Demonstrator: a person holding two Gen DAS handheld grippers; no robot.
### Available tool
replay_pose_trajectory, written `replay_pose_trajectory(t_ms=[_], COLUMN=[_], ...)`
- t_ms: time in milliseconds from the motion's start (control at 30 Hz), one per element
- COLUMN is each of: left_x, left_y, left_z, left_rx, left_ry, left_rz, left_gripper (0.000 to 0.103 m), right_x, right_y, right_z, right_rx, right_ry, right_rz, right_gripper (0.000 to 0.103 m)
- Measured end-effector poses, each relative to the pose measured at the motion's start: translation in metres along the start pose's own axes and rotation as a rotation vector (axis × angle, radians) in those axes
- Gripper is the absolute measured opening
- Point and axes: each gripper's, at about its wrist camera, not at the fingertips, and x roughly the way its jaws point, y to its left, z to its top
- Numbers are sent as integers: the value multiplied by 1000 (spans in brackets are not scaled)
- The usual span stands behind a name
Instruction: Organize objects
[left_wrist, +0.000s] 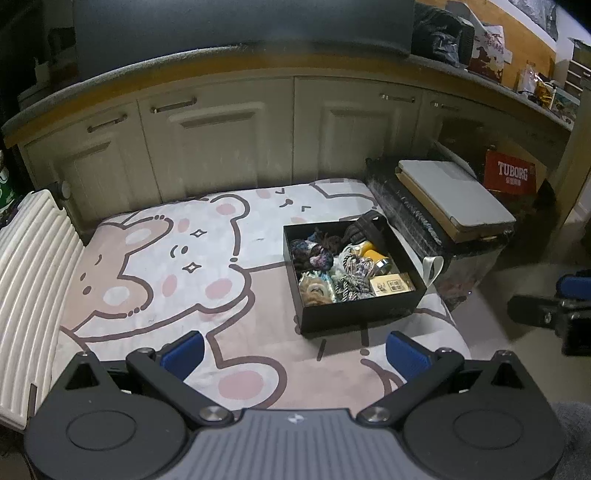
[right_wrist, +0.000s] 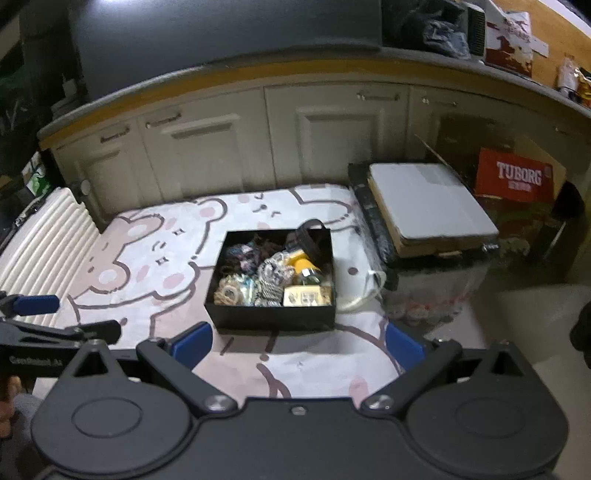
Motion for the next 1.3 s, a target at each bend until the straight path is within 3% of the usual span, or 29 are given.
replay_pose_trajectory(t_ms=[300, 1300], left_x=[2, 4], left_y=[2, 7], left_z=[-2, -2], left_rx=[-3, -13], left_ry=[14, 35], left_rz=[14, 8], left_gripper=[103, 103], right_x=[11, 10], right_y=[0, 8], right_z=[-7, -6], right_rx=[16, -11], right_ry=[43, 26], right_rz=[-28, -43], right_gripper=[101, 101])
